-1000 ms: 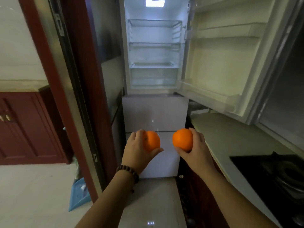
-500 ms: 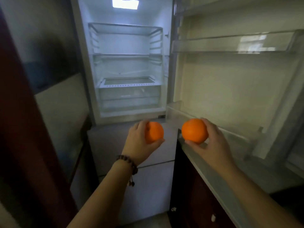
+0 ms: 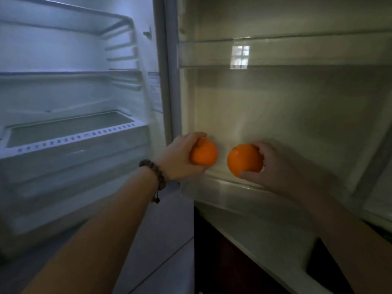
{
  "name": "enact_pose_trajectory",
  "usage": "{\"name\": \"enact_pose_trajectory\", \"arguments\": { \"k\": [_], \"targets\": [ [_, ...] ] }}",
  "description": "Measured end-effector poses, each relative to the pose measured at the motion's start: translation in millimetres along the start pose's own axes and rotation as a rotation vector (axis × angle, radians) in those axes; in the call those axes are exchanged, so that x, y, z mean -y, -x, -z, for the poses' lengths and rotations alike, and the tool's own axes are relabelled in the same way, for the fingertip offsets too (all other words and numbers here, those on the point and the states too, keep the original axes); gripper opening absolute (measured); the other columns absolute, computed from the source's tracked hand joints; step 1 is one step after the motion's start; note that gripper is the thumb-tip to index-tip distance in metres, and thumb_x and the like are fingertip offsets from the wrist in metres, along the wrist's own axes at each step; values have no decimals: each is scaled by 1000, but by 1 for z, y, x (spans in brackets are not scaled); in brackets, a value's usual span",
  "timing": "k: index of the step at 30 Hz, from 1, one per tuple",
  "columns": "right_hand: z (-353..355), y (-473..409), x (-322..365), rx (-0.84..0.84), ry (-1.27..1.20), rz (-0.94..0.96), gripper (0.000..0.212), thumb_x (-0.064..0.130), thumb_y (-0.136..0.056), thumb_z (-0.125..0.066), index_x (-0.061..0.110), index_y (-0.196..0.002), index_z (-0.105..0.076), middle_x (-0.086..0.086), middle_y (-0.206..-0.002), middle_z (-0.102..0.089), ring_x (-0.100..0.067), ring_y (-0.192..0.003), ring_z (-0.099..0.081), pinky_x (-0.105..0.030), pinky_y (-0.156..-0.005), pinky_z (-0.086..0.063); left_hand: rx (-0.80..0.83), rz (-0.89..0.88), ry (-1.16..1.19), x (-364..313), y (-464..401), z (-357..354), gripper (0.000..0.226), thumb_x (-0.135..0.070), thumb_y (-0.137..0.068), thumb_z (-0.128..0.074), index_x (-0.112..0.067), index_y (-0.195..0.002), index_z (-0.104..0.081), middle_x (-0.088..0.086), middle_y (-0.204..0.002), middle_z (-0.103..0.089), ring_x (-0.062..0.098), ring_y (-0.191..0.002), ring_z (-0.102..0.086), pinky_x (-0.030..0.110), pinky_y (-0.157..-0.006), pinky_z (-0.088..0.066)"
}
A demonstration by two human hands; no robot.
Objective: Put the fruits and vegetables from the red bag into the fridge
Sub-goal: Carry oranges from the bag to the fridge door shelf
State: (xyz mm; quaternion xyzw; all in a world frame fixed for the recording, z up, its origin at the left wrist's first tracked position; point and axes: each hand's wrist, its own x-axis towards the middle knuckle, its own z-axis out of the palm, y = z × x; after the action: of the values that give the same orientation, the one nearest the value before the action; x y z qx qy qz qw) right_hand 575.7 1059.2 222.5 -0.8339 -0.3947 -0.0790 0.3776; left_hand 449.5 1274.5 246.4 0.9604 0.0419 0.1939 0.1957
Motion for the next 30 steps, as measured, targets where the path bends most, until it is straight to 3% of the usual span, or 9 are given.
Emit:
{"name": "enact_pose_trajectory", "arguments": {
  "k": [3,7,10,12,16,19,23,30],
  "targets": [
    [-3,-19,-4,101,-26,-44,79,33,-62,-84,24,-130,-46,1,-125,-50,-16,-110,-51,-34,-91,-46,158,-86,-64,8,-34,-4,80,-43,-74,-73,-26,-140,-31,-3,-134,-43,11,-115,-44,28,-94,-40],
    [-2,-33,-9,217,-61,-108,79,27,-65,-84,27,-132,-44,6,-123,-49,-14,-112,-50,-29,-89,-45,324,-183,-163,24,-63,-18,82,-46,-70,-75,-30,-138,-34,-7,-136,-41,17,-119,-47,41,-99,-45],
    [-1,-39,-9,291,2,-126,75,25,-68,-82,26,-133,-44,7,-119,-47,-11,-105,-50,-19,-77,-42,401,-251,-209,33,-77,-27,81,-44,-69,-76,-30,-138,-35,-9,-137,-42,16,-122,-46,43,-99,-45],
    [-3,-43,-9,327,61,-136,76,25,-69,-82,23,-134,-43,5,-119,-47,-11,-101,-51,-19,-75,-41,431,-300,-253,36,-86,-30,80,-39,-69,-76,-28,-138,-38,-6,-139,-42,16,-126,-43,43,-102,-42],
    [-12,-49,-11,399,152,-132,78,24,-65,-84,19,-133,-46,5,-120,-51,-10,-100,-51,-20,-80,-41,525,-347,-347,44,-100,-41,75,-32,-73,-73,-21,-140,-40,1,-142,-41,18,-131,-38,43,-108,-35],
    [-19,-53,-14,465,161,-143,80,20,-64,-85,16,-133,-45,-2,-129,-52,-13,-104,-52,-22,-86,-44,587,-353,-406,52,-106,-50,73,-27,-74,-71,-30,-139,-37,-3,-143,-38,19,-131,-38,44,-106,-39],
    [-26,-58,-15,517,268,-140,81,18,-64,-85,14,-133,-44,-6,-130,-50,-20,-111,-52,-33,-93,-46,578,-397,-384,57,-108,-57,65,-25,-77,-71,-32,-135,-43,-5,-141,-38,17,-128,-42,41,-105,-40],
    [-29,-61,-12,526,332,-110,83,16,-64,-85,12,-135,-43,-7,-135,-48,-22,-117,-49,-30,-95,-43,615,-420,-432,59,-111,-54,66,-19,-84,-64,-26,-143,-35,-2,-149,-32,17,-136,-32,37,-112,-30]
  ]
}}
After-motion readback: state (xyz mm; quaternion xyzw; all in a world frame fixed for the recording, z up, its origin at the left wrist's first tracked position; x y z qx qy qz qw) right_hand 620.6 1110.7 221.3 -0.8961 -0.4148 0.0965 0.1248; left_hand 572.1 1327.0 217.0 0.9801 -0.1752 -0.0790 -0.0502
